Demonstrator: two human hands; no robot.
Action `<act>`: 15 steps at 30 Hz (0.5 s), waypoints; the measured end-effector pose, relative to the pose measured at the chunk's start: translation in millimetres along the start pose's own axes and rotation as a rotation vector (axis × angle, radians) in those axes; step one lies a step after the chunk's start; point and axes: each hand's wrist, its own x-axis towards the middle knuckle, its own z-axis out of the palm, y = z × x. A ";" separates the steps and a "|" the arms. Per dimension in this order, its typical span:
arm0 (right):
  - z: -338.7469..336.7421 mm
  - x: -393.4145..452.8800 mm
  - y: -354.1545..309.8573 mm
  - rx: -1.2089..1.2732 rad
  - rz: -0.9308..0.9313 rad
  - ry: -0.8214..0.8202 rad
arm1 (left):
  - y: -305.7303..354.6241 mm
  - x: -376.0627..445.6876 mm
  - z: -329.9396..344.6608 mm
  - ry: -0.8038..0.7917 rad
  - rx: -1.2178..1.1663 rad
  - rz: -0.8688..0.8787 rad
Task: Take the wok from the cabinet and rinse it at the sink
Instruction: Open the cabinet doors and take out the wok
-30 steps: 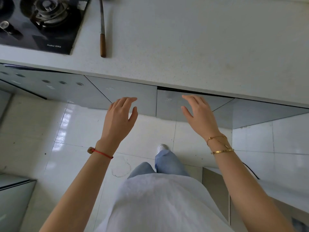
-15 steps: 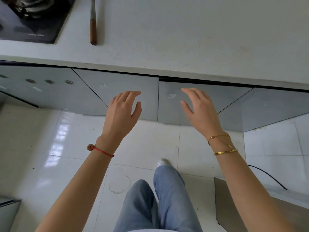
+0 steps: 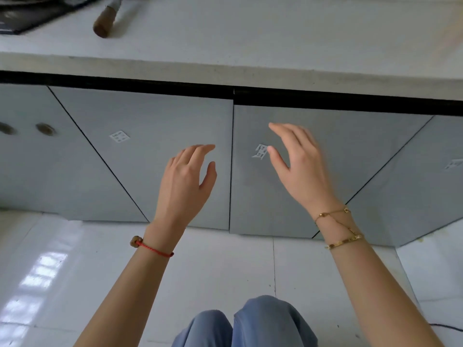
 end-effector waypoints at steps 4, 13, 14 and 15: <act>25.7 -5.8 4.1 -0.036 -0.063 0.094 | -11.5 -3.7 29.4 0.073 -0.041 0.050; 46.4 20.9 4.7 -0.138 -0.111 0.227 | -25.2 15.4 79.5 0.126 -0.117 0.029; 47.8 24.8 5.2 -0.144 -0.104 0.235 | -24.7 17.5 83.4 0.129 -0.131 0.024; 49.5 28.5 5.8 -0.148 -0.096 0.247 | -23.8 19.6 87.2 0.132 -0.146 0.020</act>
